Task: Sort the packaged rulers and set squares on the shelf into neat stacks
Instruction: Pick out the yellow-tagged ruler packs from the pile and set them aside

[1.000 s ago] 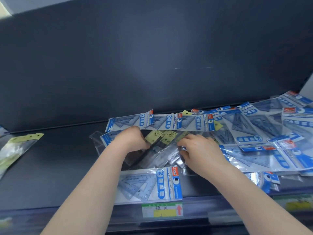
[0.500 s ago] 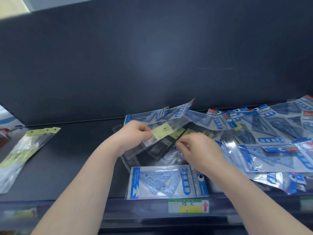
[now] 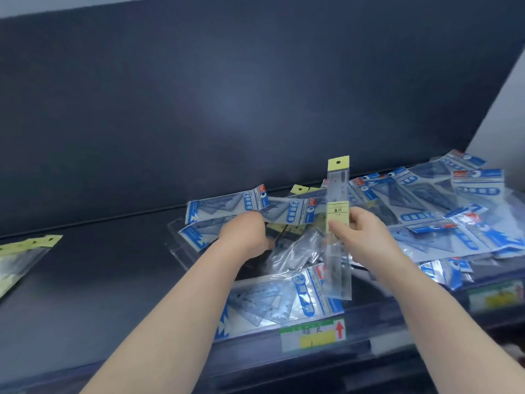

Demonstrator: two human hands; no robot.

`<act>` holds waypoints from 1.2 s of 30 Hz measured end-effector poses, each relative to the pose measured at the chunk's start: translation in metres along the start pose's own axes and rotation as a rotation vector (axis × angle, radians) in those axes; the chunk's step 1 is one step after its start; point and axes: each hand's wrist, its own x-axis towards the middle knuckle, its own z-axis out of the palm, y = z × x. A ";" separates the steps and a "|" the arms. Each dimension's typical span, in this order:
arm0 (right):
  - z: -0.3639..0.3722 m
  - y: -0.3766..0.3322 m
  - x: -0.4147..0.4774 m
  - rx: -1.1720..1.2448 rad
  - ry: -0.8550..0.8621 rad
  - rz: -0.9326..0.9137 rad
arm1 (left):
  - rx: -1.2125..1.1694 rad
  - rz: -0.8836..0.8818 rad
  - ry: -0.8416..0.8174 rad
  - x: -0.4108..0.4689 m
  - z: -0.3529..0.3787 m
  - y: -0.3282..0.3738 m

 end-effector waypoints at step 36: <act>-0.110 0.049 0.028 0.159 -0.133 0.060 | -1.033 -0.014 0.013 -0.047 0.030 0.168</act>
